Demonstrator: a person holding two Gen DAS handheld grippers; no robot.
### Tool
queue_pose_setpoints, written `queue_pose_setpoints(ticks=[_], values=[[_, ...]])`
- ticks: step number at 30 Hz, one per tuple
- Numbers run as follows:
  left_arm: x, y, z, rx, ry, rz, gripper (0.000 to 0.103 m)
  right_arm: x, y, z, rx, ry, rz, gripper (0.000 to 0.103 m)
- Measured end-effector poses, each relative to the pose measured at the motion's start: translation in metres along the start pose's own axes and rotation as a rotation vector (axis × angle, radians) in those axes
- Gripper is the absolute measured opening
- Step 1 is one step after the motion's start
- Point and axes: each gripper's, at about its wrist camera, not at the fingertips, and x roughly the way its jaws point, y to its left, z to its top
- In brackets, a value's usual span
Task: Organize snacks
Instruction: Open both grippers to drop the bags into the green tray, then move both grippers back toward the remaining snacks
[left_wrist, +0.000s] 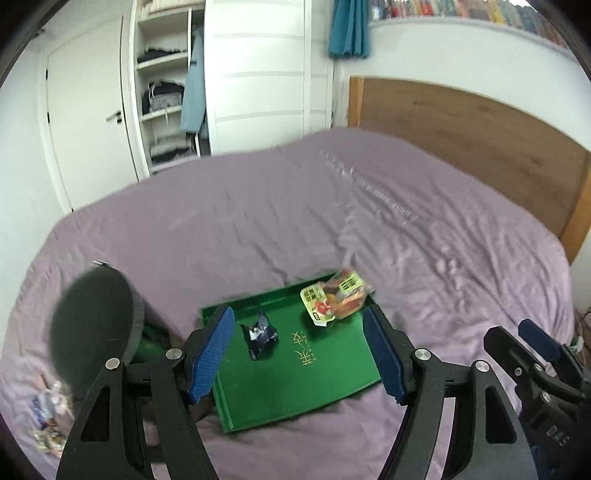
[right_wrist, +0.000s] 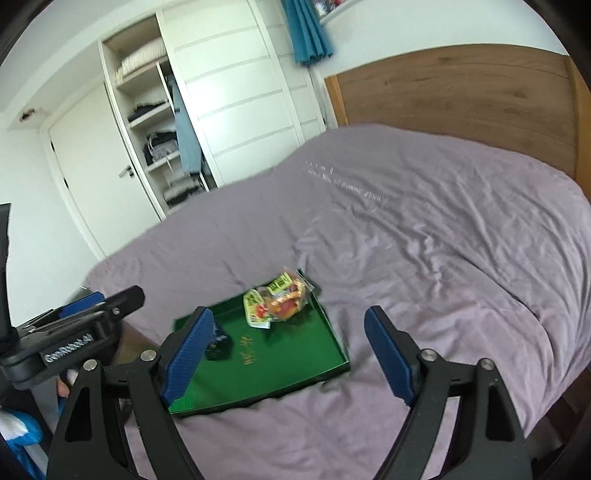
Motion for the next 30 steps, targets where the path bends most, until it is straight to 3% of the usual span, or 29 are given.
queue_pose_setpoints(ticks=[3, 13, 17, 24, 30], values=[[-0.046, 0.013, -0.002, -0.017, -0.054, -0.002, 0.080, -0.041, 0.010, -0.005, 0.005, -0.045, 0.034, 0.088], [-0.161, 0.088, -0.058, -0.111, -0.124, 0.055, 0.081, -0.146, 0.063, -0.041, -0.070, -0.113, 0.088, 0.088], [-0.199, 0.137, -0.091, -0.133, -0.132, 0.119, 0.081, -0.171, 0.097, -0.063, -0.109, -0.097, 0.136, 0.088], [-0.236, 0.244, -0.149, -0.238, -0.094, 0.269, 0.081, -0.167, 0.173, -0.100, -0.195, -0.048, 0.250, 0.088], [-0.223, 0.339, -0.206, -0.346, -0.011, 0.436, 0.081, -0.129, 0.253, -0.143, -0.271, 0.046, 0.364, 0.088]])
